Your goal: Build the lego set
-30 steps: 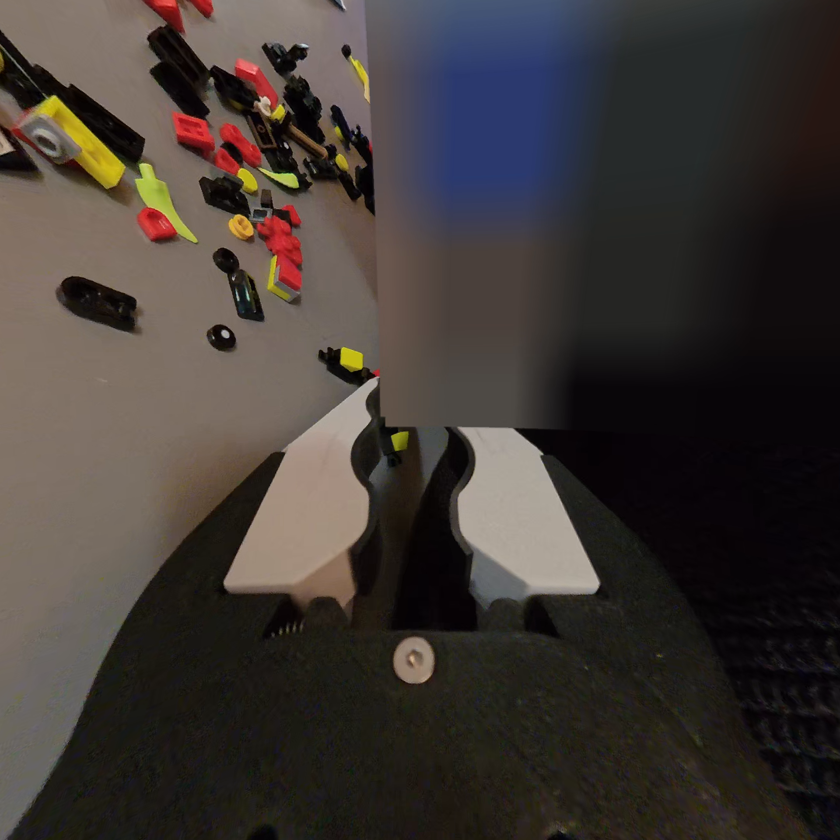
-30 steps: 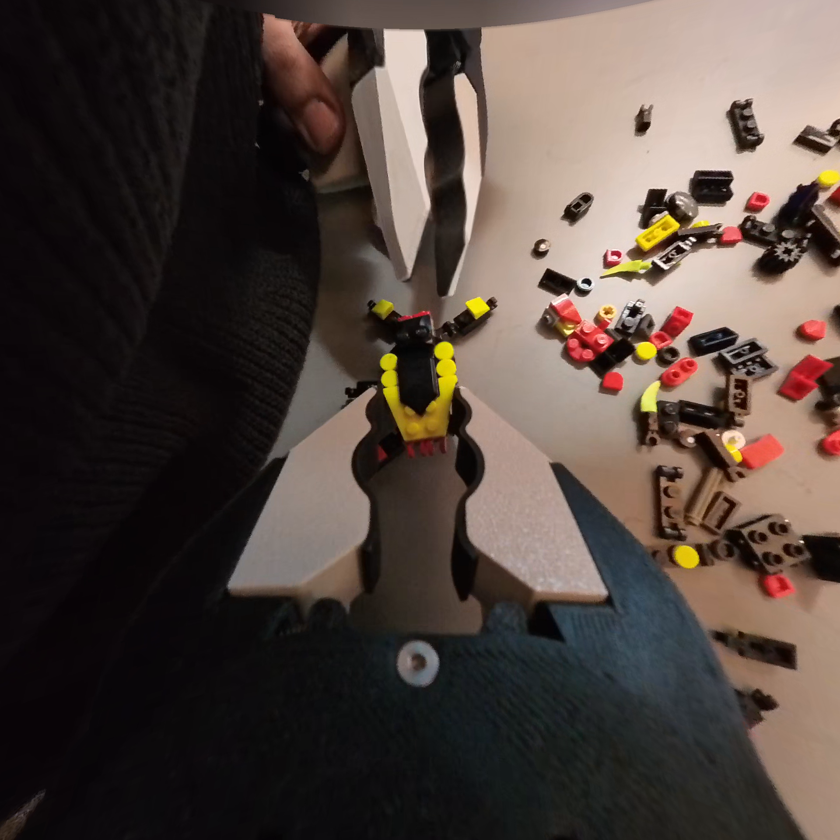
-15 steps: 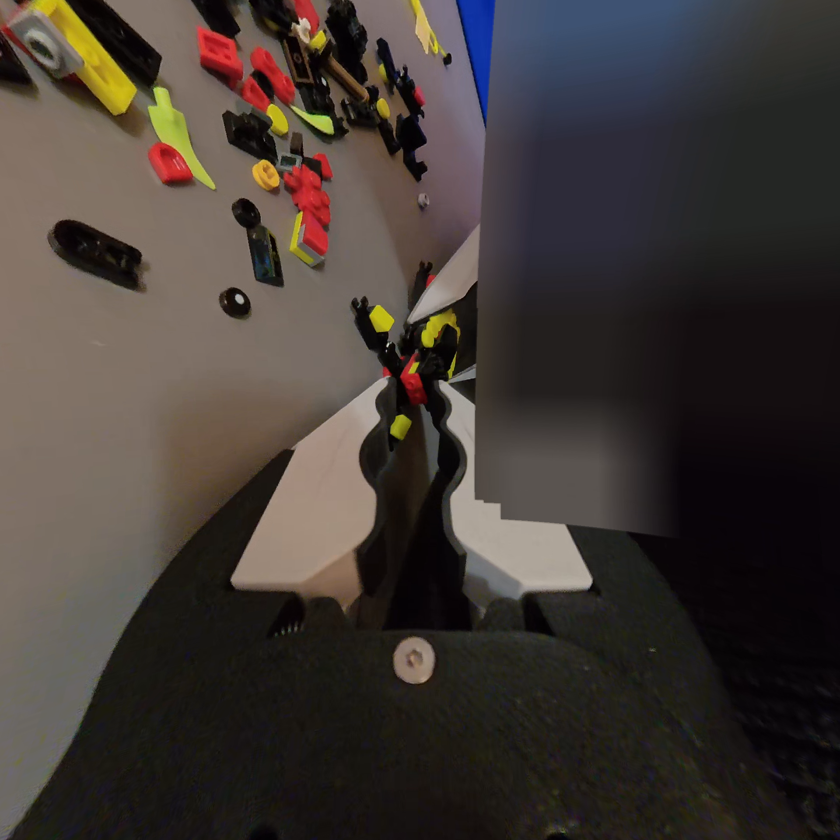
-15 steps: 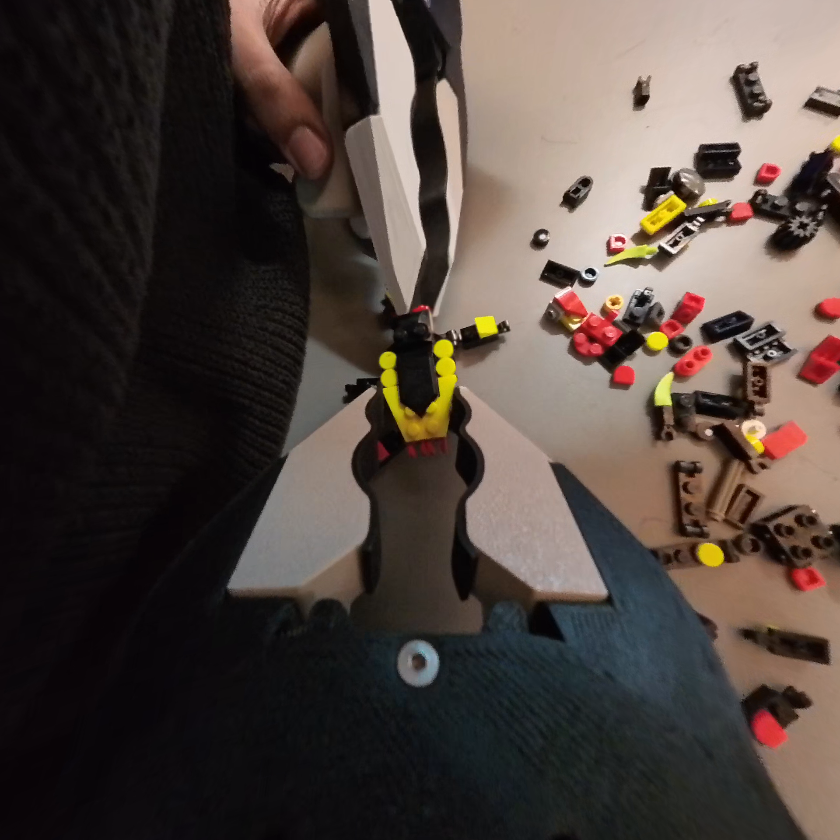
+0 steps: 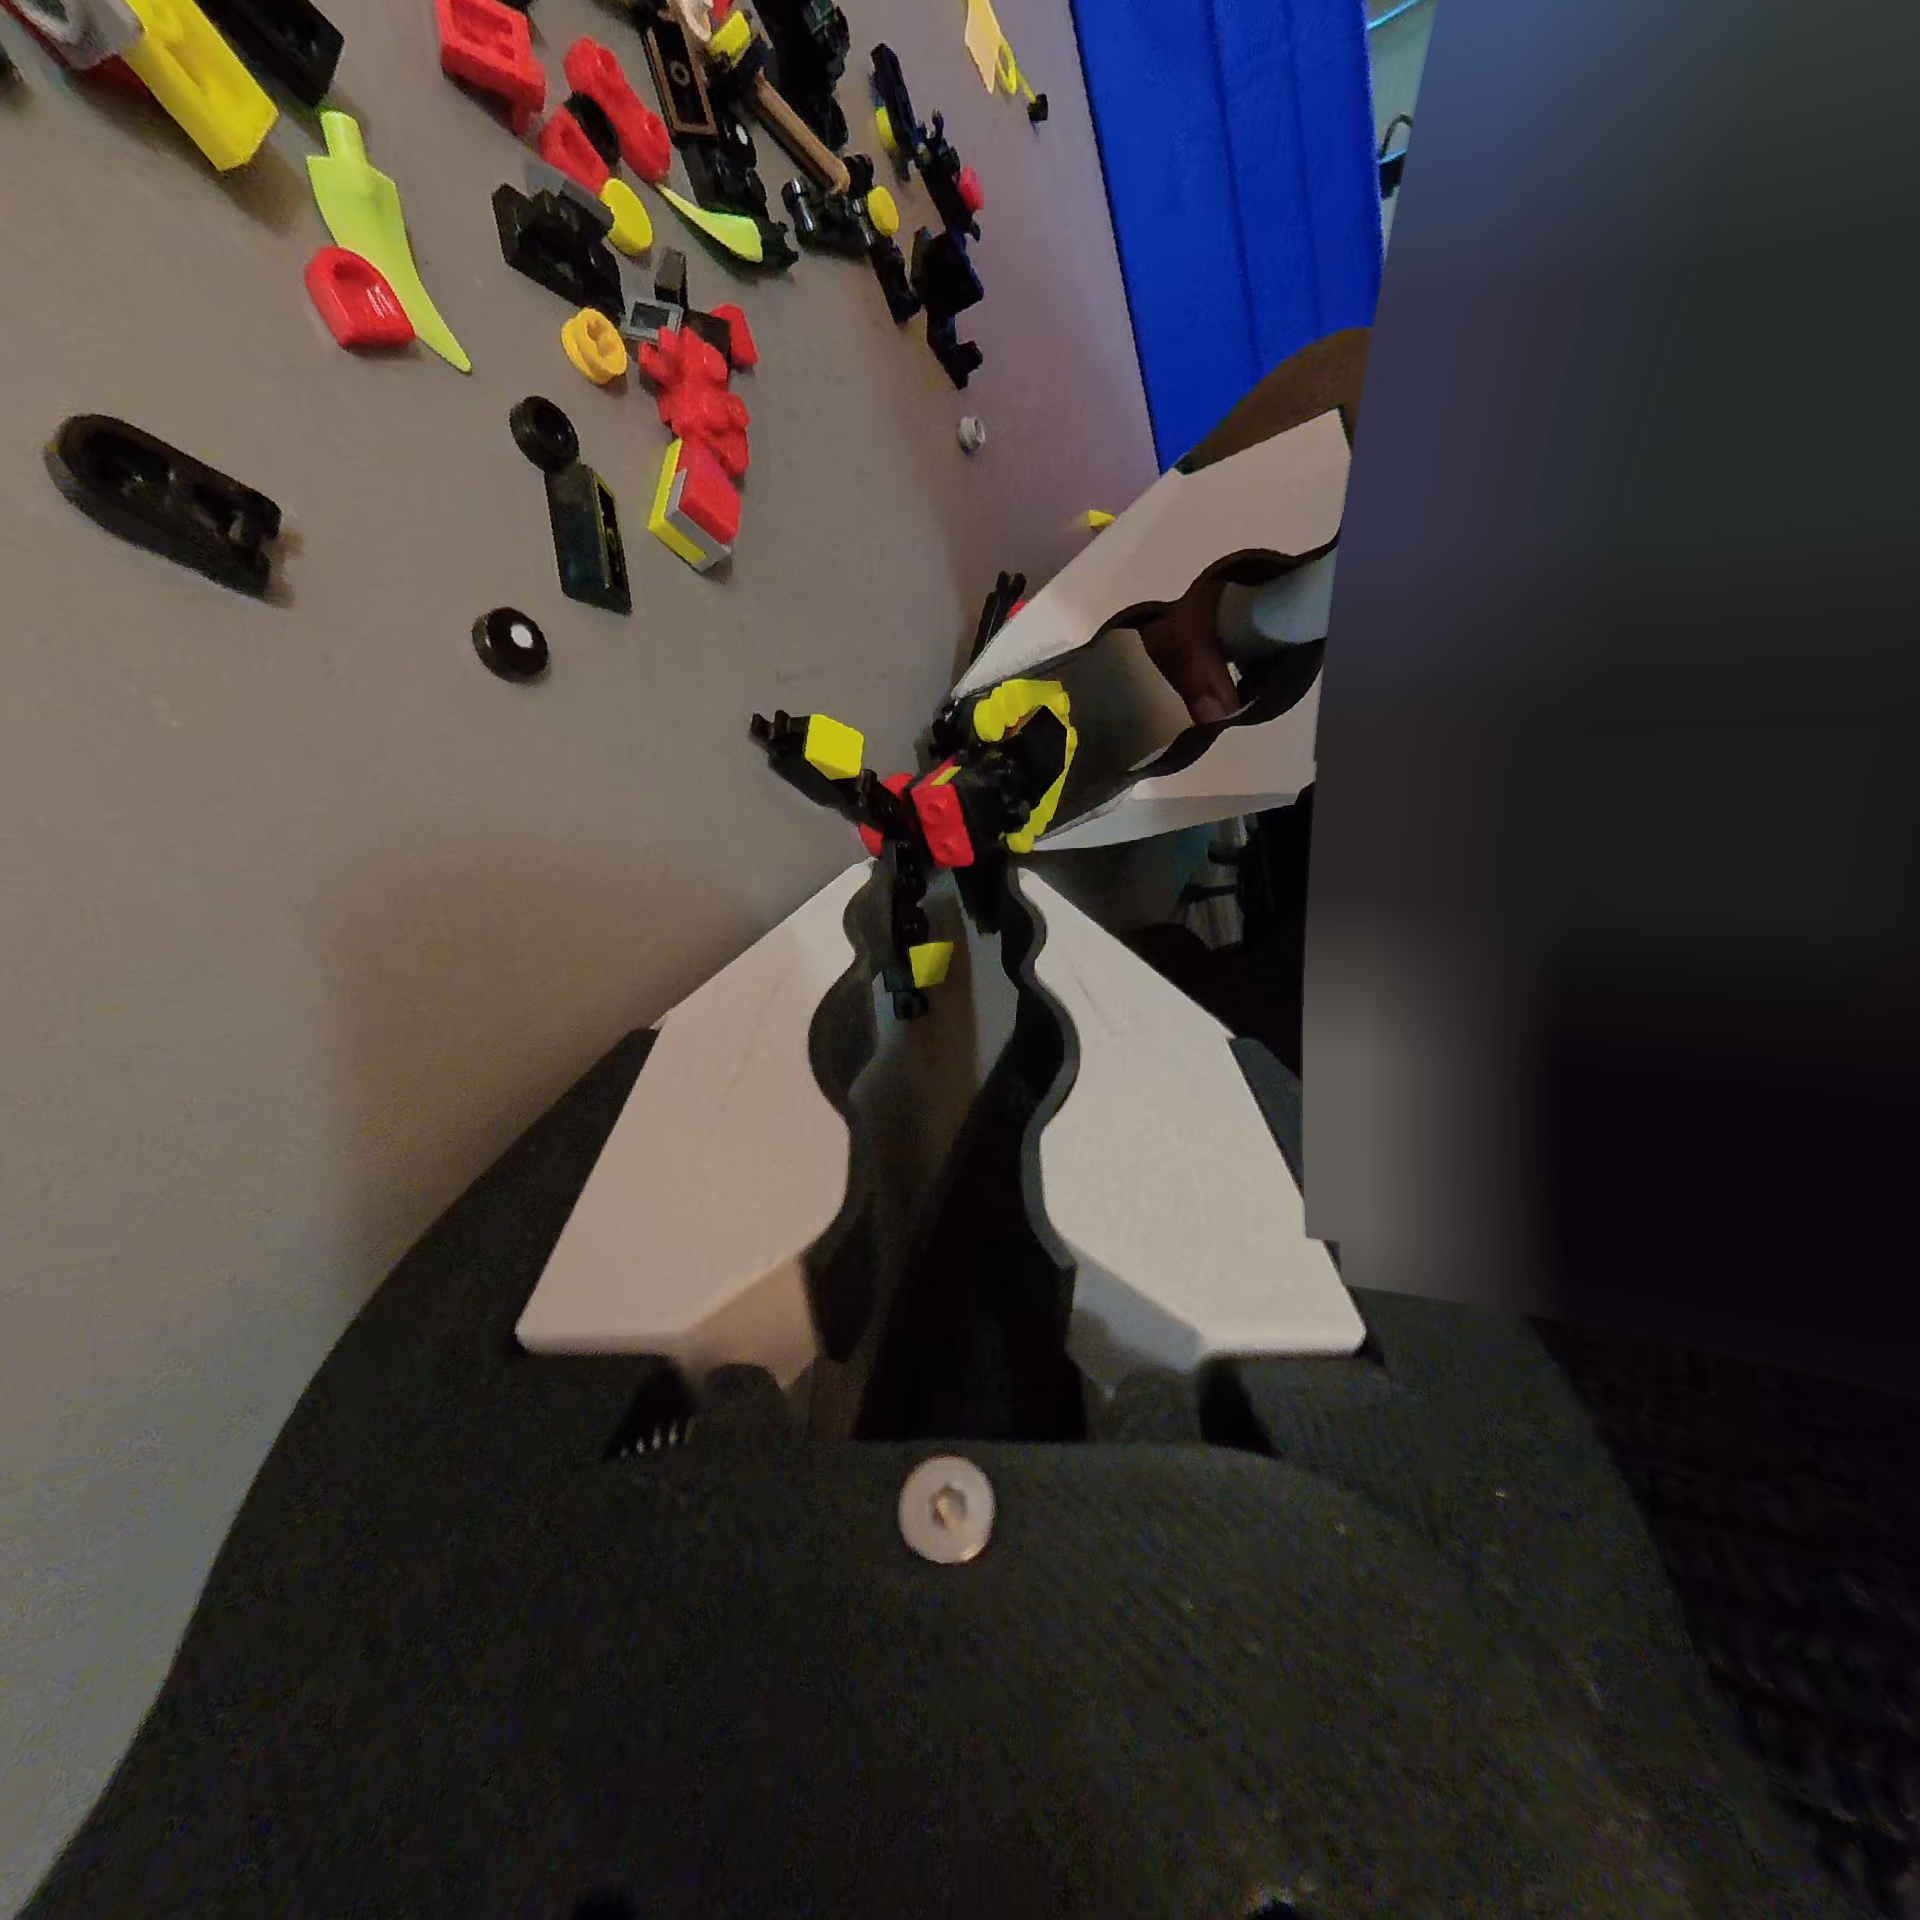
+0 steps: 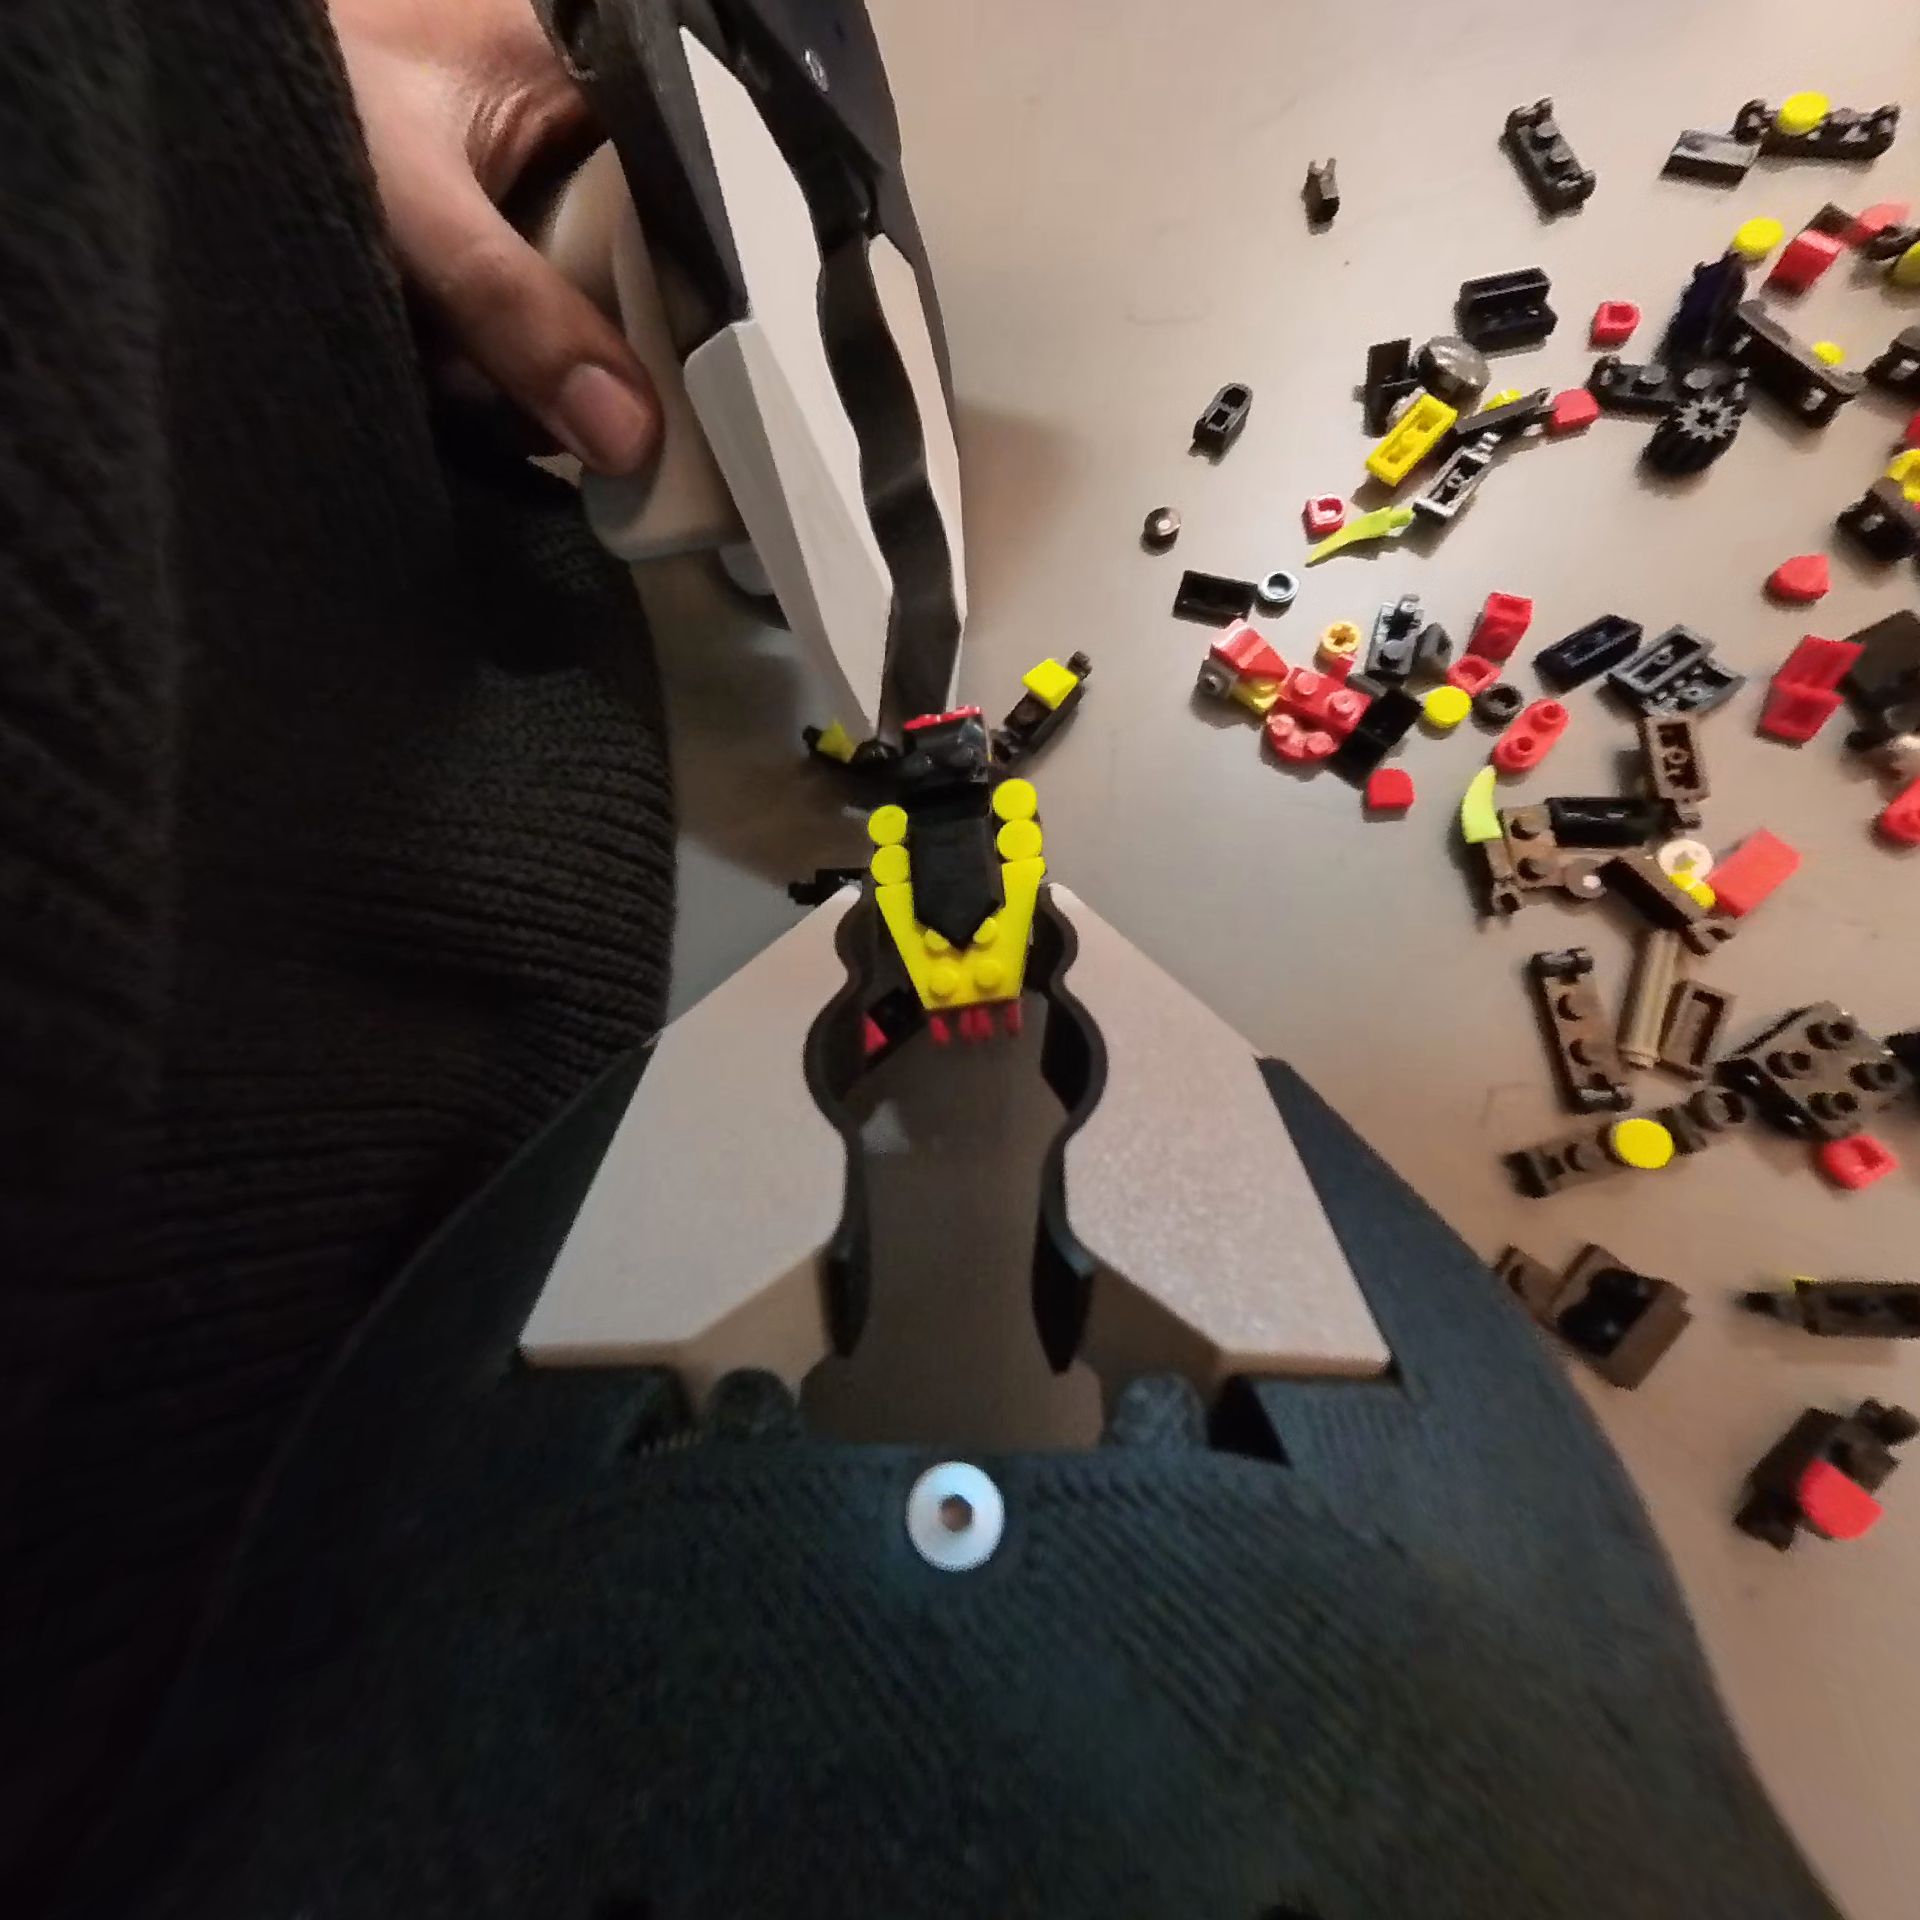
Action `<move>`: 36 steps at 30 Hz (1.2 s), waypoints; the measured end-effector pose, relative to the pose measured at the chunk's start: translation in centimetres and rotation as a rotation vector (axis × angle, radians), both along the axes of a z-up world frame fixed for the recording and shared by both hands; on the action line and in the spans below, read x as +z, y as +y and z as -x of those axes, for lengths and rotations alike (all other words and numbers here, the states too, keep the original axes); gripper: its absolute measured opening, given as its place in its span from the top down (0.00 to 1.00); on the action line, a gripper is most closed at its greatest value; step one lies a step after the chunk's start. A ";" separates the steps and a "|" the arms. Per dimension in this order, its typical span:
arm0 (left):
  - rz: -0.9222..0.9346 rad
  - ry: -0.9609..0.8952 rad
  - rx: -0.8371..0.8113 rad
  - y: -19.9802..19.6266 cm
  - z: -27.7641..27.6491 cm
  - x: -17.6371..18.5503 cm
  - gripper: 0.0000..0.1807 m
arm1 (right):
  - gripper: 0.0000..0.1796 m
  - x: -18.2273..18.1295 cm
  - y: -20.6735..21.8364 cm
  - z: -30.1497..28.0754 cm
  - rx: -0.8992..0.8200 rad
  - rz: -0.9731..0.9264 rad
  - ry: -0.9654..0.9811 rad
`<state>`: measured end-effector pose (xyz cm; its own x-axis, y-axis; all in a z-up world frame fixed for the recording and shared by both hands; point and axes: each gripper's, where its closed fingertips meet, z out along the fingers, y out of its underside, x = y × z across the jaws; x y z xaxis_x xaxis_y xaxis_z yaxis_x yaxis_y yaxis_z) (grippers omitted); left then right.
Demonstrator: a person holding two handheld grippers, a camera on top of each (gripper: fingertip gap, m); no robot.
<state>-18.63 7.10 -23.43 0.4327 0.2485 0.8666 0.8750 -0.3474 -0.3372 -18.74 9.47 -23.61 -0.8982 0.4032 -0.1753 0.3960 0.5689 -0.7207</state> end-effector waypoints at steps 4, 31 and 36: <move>0.010 -0.024 0.008 0.1 0.6 0.1 0.89 | 0.84 -0.3 -0.2 0.1 0.002 -0.011 -0.015; 0.050 -0.140 -0.010 0.1 0.5 -0.1 0.90 | 0.84 -0.4 -0.3 -0.2 0.015 0.011 -0.038; 0.045 -0.144 -0.010 0.1 0.6 0.0 0.90 | 0.84 -0.6 -0.4 -0.1 0.018 0.005 -0.037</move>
<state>-19.26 7.17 -23.47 0.3074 0.2850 0.9079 0.9095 -0.3685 -0.1923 -18.63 9.04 -24.19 -0.8981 0.3859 -0.2108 0.4123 0.5724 -0.7087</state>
